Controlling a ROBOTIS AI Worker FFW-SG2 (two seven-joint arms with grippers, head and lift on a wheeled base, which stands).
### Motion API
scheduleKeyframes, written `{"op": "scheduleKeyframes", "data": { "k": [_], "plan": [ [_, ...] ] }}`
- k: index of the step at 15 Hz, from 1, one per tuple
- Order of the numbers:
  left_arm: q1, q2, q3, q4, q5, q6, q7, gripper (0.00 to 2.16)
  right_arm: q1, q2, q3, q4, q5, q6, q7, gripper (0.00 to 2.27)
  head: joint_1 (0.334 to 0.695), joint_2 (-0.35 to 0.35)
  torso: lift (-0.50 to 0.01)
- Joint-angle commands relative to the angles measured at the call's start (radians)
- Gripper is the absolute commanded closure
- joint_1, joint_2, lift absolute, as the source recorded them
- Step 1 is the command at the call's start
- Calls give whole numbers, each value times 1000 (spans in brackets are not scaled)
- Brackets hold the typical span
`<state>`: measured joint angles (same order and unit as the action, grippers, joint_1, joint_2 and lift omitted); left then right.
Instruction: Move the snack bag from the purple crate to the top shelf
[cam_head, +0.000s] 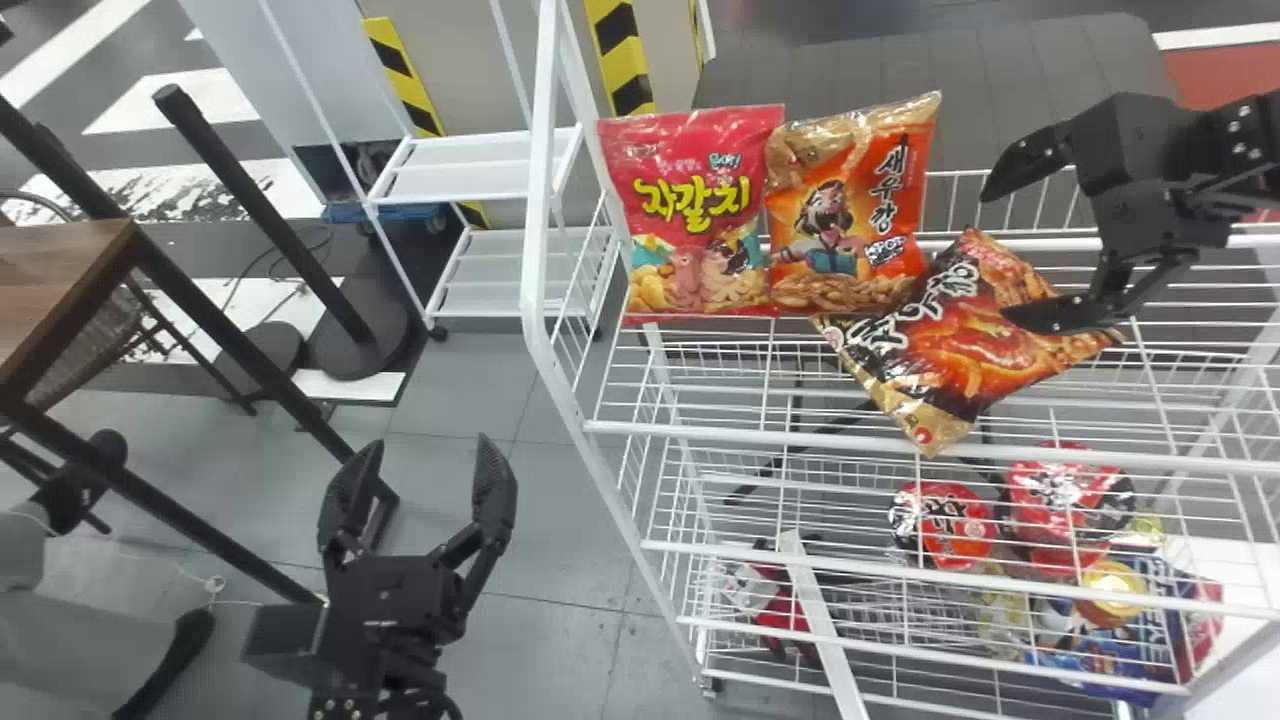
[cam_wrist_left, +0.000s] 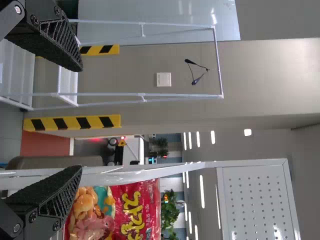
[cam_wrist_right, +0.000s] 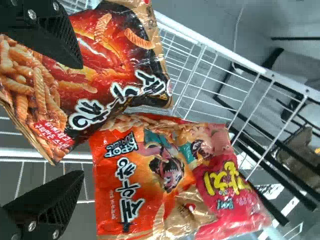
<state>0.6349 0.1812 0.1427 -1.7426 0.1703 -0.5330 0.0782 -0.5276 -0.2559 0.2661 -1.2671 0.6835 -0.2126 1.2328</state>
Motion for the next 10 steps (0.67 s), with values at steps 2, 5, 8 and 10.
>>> {"op": "scheduleKeyframes", "data": {
  "k": [2, 5, 8, 10],
  "plan": [
    [-1, 0, -2, 2, -2, -1, 0, 130, -45, 58, -61, 126, 143, -187, -7, 33, 695, 293, 3],
    [-1, 1, -2, 0, 0, -1, 0, 130, -114, 78, -68, 249, 215, -224, -12, 36, 695, 291, 3],
    [-1, 1, 0, 2, 0, -5, 0, 130, -177, 79, -67, 334, 248, -227, -10, 36, 695, 275, 3],
    [-4, 3, -3, 2, 0, -5, 0, 130, -213, 99, -64, 403, 289, -233, -10, 39, 695, 266, 3]
  ]
}}
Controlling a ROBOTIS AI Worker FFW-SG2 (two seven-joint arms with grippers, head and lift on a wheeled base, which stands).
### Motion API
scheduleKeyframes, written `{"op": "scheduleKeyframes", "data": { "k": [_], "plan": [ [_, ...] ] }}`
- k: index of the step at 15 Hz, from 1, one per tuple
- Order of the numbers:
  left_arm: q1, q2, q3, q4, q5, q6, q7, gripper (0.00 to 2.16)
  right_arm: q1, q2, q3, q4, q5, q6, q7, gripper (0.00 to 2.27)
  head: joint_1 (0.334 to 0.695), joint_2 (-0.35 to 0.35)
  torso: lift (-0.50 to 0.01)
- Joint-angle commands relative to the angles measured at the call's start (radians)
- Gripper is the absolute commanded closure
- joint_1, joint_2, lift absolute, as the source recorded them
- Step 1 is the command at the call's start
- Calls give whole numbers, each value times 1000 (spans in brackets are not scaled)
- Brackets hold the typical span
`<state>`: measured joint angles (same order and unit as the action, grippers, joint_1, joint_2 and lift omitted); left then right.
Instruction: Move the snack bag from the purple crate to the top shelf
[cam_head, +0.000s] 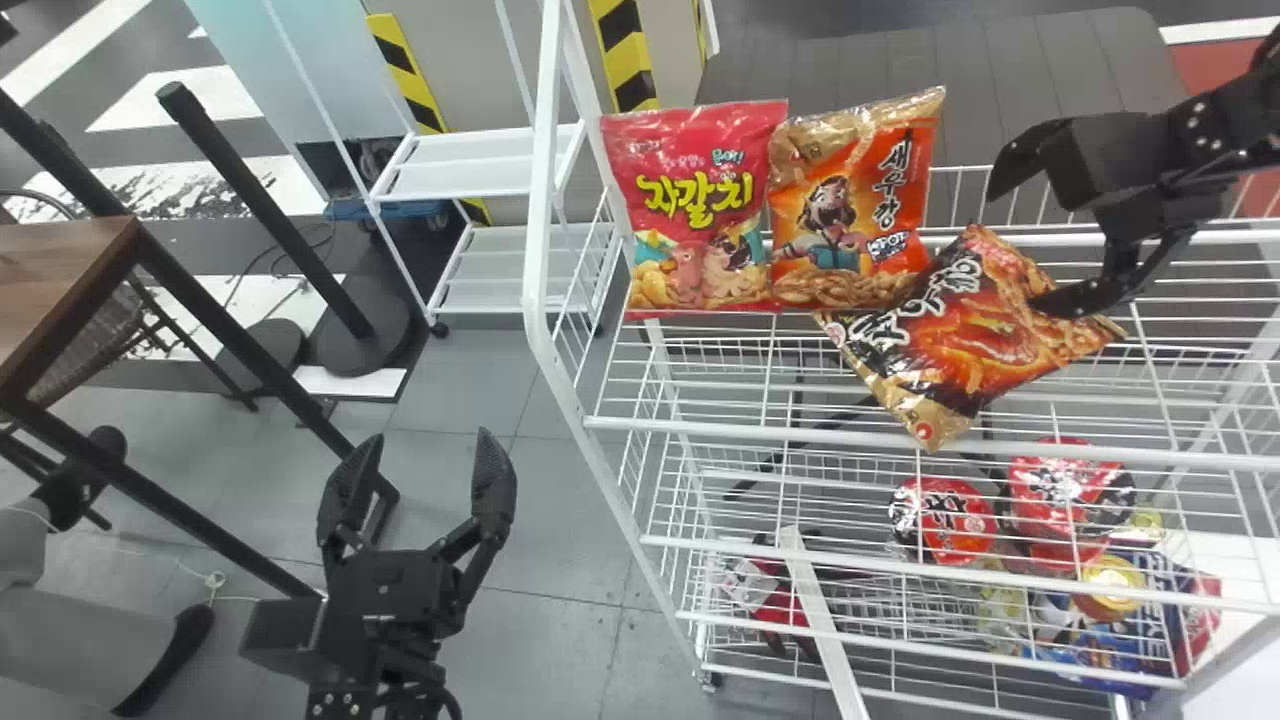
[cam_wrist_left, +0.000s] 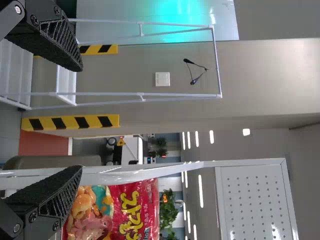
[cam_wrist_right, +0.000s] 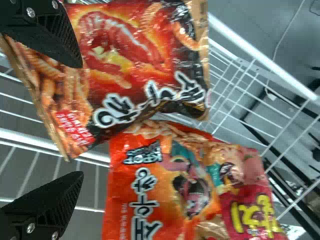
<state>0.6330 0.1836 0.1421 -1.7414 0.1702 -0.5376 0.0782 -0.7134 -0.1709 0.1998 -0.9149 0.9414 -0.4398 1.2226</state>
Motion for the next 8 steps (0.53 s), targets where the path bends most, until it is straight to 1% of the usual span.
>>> {"op": "scheduleKeyframes", "data": {
  "k": [1, 4, 5, 8],
  "plan": [
    [-2, 0, -4, 0, 0, 0, 0, 130, -34, 28, 3, 68, 51, -24, 8, 39, 695, 263, 3],
    [-2, 2, -2, 0, 0, 0, 0, 130, -47, 62, 15, 120, 112, -42, 11, 39, 695, 270, 3],
    [-1, 2, -1, 0, 0, 0, 2, 130, -69, 64, 30, 162, 123, -42, 11, 43, 695, 276, 3],
    [-2, 5, 1, 6, 2, -6, 2, 130, -87, 65, 33, 202, 158, -46, 3, 43, 695, 283, 3]
  ]
}}
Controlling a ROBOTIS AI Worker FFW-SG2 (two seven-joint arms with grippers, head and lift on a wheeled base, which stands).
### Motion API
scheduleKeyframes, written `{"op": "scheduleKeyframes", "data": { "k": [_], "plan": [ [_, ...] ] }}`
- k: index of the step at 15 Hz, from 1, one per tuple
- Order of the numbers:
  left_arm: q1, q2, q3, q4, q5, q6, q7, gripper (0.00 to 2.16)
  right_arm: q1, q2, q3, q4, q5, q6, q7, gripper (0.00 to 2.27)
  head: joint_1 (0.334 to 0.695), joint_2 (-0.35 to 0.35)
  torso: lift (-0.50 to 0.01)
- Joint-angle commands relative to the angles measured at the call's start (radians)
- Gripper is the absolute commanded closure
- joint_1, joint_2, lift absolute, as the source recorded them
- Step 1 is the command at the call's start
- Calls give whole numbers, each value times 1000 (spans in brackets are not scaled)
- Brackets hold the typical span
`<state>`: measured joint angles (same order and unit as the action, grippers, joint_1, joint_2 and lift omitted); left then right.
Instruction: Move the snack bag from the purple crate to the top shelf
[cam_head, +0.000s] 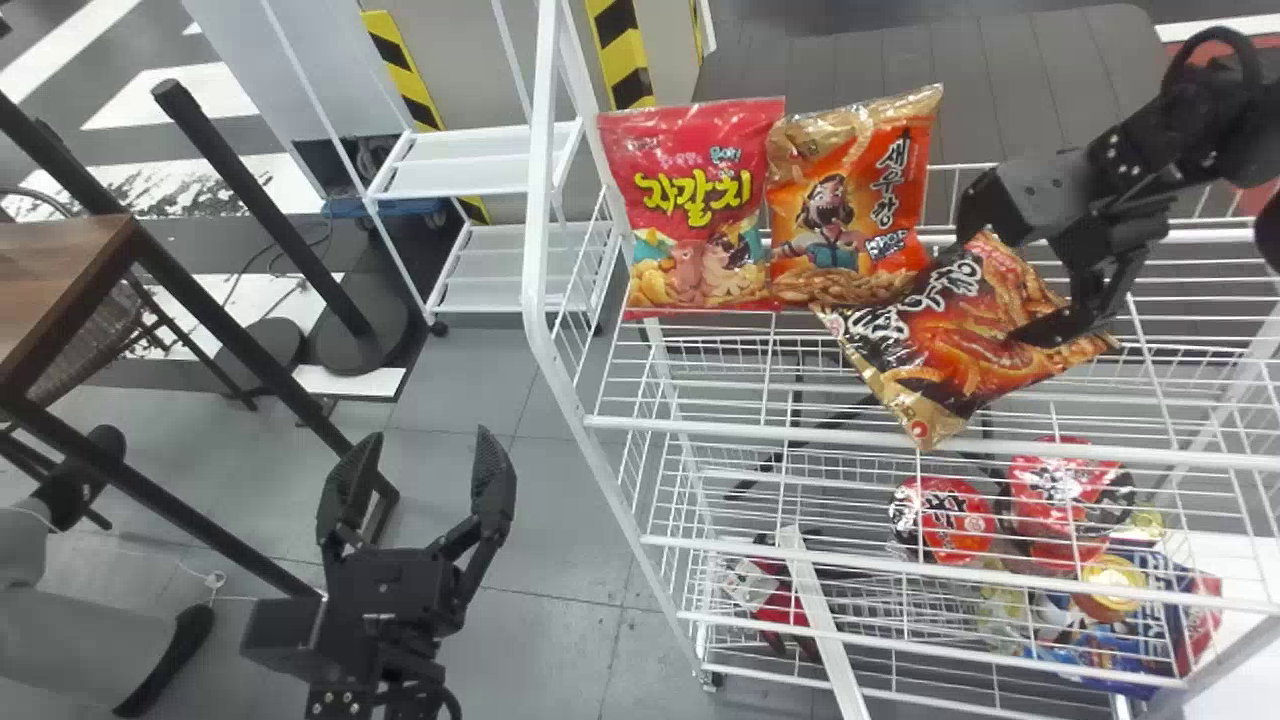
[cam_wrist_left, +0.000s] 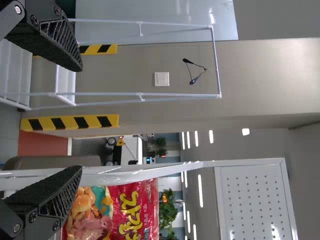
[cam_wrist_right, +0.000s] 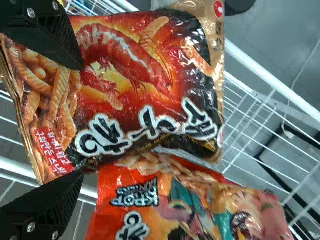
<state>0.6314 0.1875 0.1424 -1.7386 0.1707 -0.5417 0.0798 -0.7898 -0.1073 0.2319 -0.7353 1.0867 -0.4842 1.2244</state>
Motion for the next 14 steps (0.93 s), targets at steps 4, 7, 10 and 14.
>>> {"op": "scheduleKeyframes", "data": {
  "k": [4, 7, 10, 14],
  "plan": [
    [-6, 1, -1, 5, 1, -5, 0, 130, -12, 1, 1, 36, 55, 2, 6, 80, 695, 273, 3],
    [-7, 0, -3, 8, 0, -5, -2, 130, -14, 3, 1, 47, 67, 2, 4, 144, 695, 265, 3],
    [-7, -2, -3, 10, 0, -5, -2, 130, -14, 6, 3, 48, 67, 2, 4, 394, 695, 263, 3],
    [-7, -2, -3, 10, 0, -5, -2, 130, -14, 6, 1, 50, 61, 2, 9, 805, 695, 265, 3]
  ]
}}
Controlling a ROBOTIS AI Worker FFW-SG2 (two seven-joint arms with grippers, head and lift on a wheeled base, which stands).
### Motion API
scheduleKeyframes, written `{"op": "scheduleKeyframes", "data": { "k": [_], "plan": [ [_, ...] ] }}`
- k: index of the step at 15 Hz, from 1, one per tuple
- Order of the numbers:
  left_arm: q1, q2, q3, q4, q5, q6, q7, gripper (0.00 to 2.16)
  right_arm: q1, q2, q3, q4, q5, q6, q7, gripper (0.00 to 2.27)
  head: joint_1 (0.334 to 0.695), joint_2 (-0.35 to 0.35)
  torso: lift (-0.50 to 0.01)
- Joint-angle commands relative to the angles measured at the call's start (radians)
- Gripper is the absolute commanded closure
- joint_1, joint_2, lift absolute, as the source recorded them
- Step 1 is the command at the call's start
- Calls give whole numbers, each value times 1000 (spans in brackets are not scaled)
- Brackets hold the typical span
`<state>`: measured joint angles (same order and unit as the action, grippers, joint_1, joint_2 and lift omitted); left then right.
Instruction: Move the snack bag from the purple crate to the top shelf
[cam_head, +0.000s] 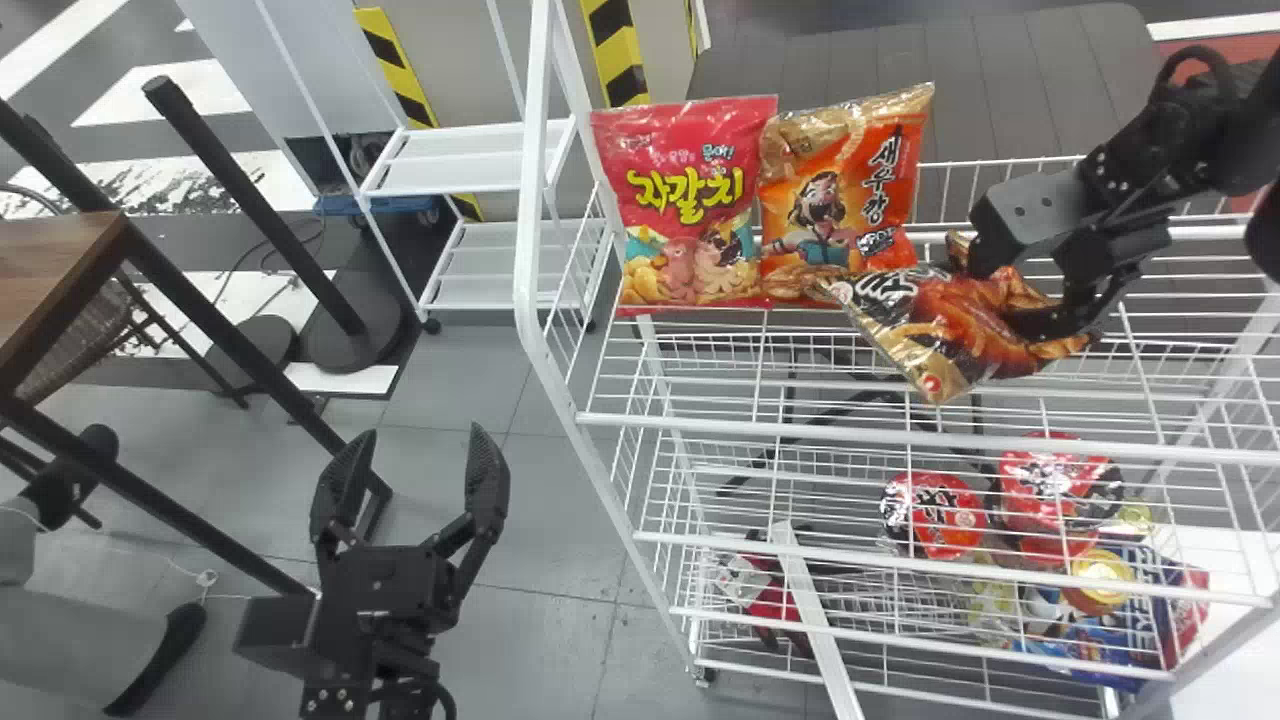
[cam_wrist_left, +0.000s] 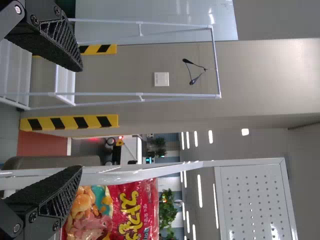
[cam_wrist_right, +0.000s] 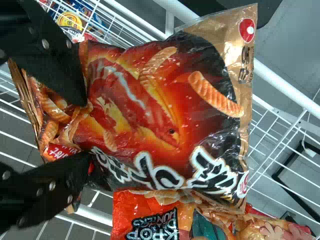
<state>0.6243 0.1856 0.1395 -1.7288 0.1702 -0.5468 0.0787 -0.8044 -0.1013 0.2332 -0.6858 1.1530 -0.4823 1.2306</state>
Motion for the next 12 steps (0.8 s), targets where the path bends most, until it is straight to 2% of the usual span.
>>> {"op": "scheduleKeyframes", "data": {
  "k": [1, 2, 3, 6, 10, 12],
  "plan": [
    [0, 0, 0, 0, 0, 0, 0, 130, 1, 2, -2, 0, -12, 0, 3, 1409, 695, 265, 3],
    [0, 0, 0, 0, 0, 0, 0, 130, 4, 5, -11, -3, -16, 21, -8, 2003, 695, 266, 3],
    [0, 0, 2, 0, 0, -3, 1, 130, 8, 6, -29, -14, -16, 43, -11, 2159, 695, 267, 3],
    [0, 0, 3, 0, 2, -3, 1, 130, 42, 15, -126, -92, -32, 196, 3, 2162, 695, 260, 3],
    [-3, -1, 0, 2, 0, 0, 1, 130, 142, 15, -193, -320, -131, 356, 53, 2219, 695, 241, 3],
    [-3, -1, -1, 2, 0, 0, 1, 130, 180, 14, -219, -408, -216, 479, 75, 2219, 695, 232, 3]
  ]
}}
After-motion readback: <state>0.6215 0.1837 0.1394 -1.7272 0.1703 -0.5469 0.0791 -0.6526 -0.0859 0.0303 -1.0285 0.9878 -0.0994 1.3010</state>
